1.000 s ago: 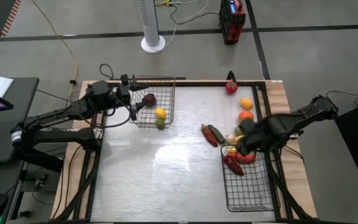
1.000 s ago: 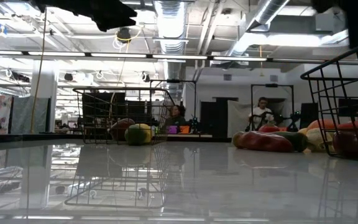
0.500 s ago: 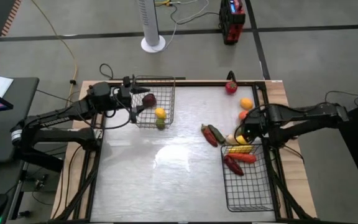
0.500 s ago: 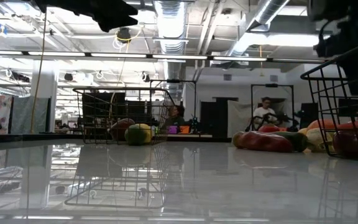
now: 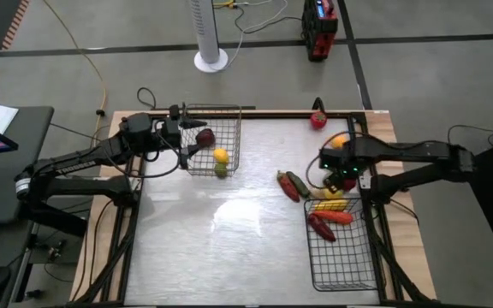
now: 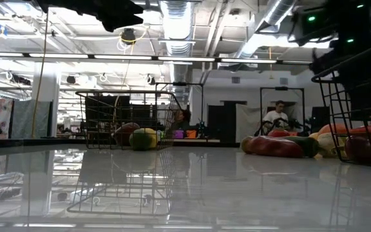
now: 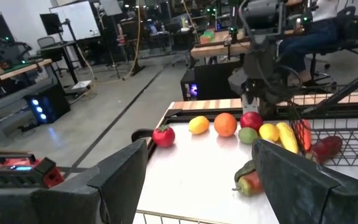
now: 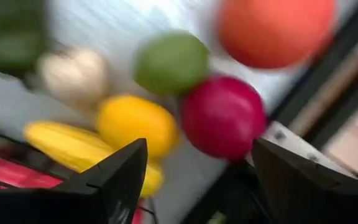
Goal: Sort produce into baskets
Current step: Put the red bell pepper into the right wire basket
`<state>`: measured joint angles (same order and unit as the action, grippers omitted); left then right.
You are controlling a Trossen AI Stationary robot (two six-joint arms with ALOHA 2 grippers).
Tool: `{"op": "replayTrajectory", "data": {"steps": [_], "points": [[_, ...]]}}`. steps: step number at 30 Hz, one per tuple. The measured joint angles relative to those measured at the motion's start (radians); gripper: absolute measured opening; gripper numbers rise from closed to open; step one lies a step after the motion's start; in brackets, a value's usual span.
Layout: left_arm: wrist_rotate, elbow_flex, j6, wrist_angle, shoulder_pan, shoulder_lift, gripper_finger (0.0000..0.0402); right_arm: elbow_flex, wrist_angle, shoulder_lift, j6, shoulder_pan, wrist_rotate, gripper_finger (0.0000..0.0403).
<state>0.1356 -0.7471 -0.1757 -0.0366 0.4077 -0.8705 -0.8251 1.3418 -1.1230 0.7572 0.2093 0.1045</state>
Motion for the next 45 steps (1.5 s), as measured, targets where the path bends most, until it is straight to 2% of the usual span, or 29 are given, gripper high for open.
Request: {"op": "replayTrajectory", "data": {"steps": [10, 14, 20, 25, 30, 36, 45], "points": [[-0.009, 0.0, -0.004, -0.001, 0.0, 0.0, 0.0279, -0.203, -0.276, -0.305, -0.207, -0.003, -0.014, 0.0327], [-0.01, 0.0, -0.012, 0.011, 0.001, 0.0, 0.0279, -0.264, -0.373, -0.442, -0.266, -0.028, -0.057, 0.0327], [-0.011, 0.0, -0.015, 0.024, 0.001, 0.0, 0.0279, -0.402, -0.405, -0.598, -0.343, -0.084, -0.05, 0.0327], [-0.015, 0.0, -0.015, 0.023, 0.001, 0.0, 0.0279, -0.46, -0.395, -0.696, -0.374, -0.104, 0.032, 0.0327], [-0.017, 0.0, -0.015, 0.024, 0.001, 0.0, 0.0279, -0.475, -0.372, -0.757, -0.367, -0.104, 0.112, 0.0327], [-0.022, 0.0, -0.026, 0.024, 0.0, 0.0, 0.0279, -0.475, -0.379, -0.797, -0.355, -0.105, 0.096, 0.032], [-0.032, 0.0, -0.026, 0.025, 0.001, 0.0, 0.0279, -0.476, -0.389, -0.806, -0.366, -0.104, 0.076, 0.0279]]}}
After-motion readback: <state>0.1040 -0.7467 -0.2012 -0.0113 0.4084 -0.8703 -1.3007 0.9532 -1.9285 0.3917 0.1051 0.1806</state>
